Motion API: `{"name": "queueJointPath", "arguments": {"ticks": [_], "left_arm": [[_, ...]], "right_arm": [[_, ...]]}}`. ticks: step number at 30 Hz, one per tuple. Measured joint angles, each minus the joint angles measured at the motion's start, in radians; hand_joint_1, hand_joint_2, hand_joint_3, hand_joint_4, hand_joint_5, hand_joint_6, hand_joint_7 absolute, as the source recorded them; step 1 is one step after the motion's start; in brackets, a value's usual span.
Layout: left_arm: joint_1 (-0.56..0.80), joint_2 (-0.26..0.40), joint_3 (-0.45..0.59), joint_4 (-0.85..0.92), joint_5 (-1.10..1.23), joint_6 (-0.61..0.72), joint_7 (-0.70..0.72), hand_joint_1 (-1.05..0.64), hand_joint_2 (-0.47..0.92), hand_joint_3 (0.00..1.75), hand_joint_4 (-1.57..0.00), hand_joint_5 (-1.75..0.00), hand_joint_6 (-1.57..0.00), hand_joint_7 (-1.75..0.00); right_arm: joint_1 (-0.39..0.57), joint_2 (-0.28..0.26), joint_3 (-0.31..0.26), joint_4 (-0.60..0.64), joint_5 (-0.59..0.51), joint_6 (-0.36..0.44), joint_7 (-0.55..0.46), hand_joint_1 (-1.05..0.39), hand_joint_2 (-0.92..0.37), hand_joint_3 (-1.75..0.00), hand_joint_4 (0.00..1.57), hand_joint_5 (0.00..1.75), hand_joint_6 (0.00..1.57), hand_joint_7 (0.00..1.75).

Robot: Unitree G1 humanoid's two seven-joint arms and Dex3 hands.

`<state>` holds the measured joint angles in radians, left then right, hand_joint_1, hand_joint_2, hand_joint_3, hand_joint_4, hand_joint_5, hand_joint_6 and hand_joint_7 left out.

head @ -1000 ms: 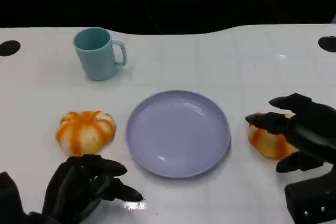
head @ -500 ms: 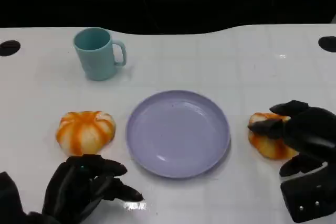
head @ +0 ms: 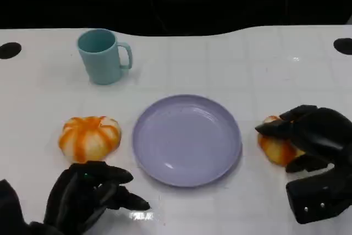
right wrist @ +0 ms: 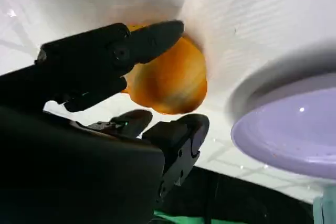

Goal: Grasp the bread from the table and place it into the plate.

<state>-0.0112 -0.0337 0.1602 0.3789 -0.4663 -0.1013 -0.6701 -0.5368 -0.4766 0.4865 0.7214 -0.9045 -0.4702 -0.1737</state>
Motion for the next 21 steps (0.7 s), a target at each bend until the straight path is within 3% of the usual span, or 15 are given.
{"name": "queueJointPath", "arguments": {"ticks": [1,3,4,5,10,11,12,13,14,16,21], "left_arm": [[0.001,0.0,0.0,-0.001,0.0,0.001,0.0,-0.99,0.78,0.0,-1.57,-0.22,-1.57,-0.01],[0.005,0.0,0.0,-0.003,-0.001,0.003,0.0,-0.99,0.78,0.0,-1.57,-0.22,-1.57,-0.01],[0.007,0.0,0.0,-0.004,-0.001,0.003,0.0,-0.99,0.78,0.0,-1.57,-0.22,-1.57,-0.01],[0.009,-0.001,0.0,-0.006,-0.001,0.003,0.001,-0.99,0.78,0.0,-1.57,-0.22,-1.57,-0.01],[0.019,-0.001,0.0,-0.016,-0.001,0.006,0.005,-0.99,0.78,0.0,-1.57,-0.23,-1.57,-0.01],[0.019,-0.001,0.0,-0.017,-0.001,0.006,0.005,-1.0,0.78,0.0,-1.57,-0.23,-1.57,-0.01],[0.019,-0.001,-0.001,-0.018,-0.001,0.006,0.005,-1.0,0.79,0.0,-1.57,-0.24,-1.57,-0.01],[0.019,-0.001,-0.001,-0.019,-0.001,0.006,0.005,-1.0,0.79,0.0,-1.57,-0.24,-1.57,-0.01],[0.019,-0.001,-0.001,-0.019,-0.001,0.006,0.006,-1.0,0.79,0.0,-1.57,-0.24,-1.57,-0.01],[0.019,-0.001,-0.001,-0.019,-0.001,0.006,0.008,-0.99,0.79,0.01,-1.57,-0.24,-1.57,-0.01],[0.02,-0.001,-0.002,-0.02,-0.001,0.006,0.009,-1.0,0.79,0.0,-1.57,-0.23,-1.57,0.0]], "right_arm": [[-0.009,0.004,0.003,0.016,-0.002,-0.005,-0.021,-0.11,-0.84,0.0,0.99,0.27,0.86,0.08],[-0.032,0.008,0.014,0.053,-0.01,-0.019,-0.081,-0.08,-0.83,0.0,0.97,0.62,0.97,0.04],[-0.044,0.009,0.02,0.071,-0.013,-0.027,-0.112,-0.03,-0.8,0.0,0.94,0.97,1.06,0.04],[-0.056,0.01,0.027,0.088,-0.017,-0.038,-0.145,-0.01,-0.79,0.0,0.93,1.11,1.11,0.05],[-0.095,0.015,0.062,0.185,-0.049,-0.103,-0.355,-0.01,-0.79,-0.02,0.97,1.59,1.4,0.12],[-0.101,0.015,0.072,0.197,-0.054,-0.111,-0.382,-0.01,-0.81,-0.07,0.96,1.68,1.24,0.63],[-0.104,0.015,0.077,0.206,-0.057,-0.116,-0.395,-0.01,-0.8,-0.11,0.96,1.71,1.07,1.01],[-0.108,0.016,0.08,0.214,-0.059,-0.12,-0.402,0.0,-0.78,-0.17,0.96,1.73,0.93,1.34],[-0.113,0.016,0.082,0.222,-0.058,-0.121,-0.404,0.01,-0.66,-0.42,0.97,1.74,0.83,1.57],[-0.12,0.016,0.082,0.23,-0.057,-0.122,-0.409,0.01,-0.46,-0.79,0.95,1.74,0.76,1.68],[-0.125,0.018,0.083,0.236,-0.057,-0.126,-0.457,0.05,-0.29,-1.02,0.97,1.75,0.83,1.62]]}}
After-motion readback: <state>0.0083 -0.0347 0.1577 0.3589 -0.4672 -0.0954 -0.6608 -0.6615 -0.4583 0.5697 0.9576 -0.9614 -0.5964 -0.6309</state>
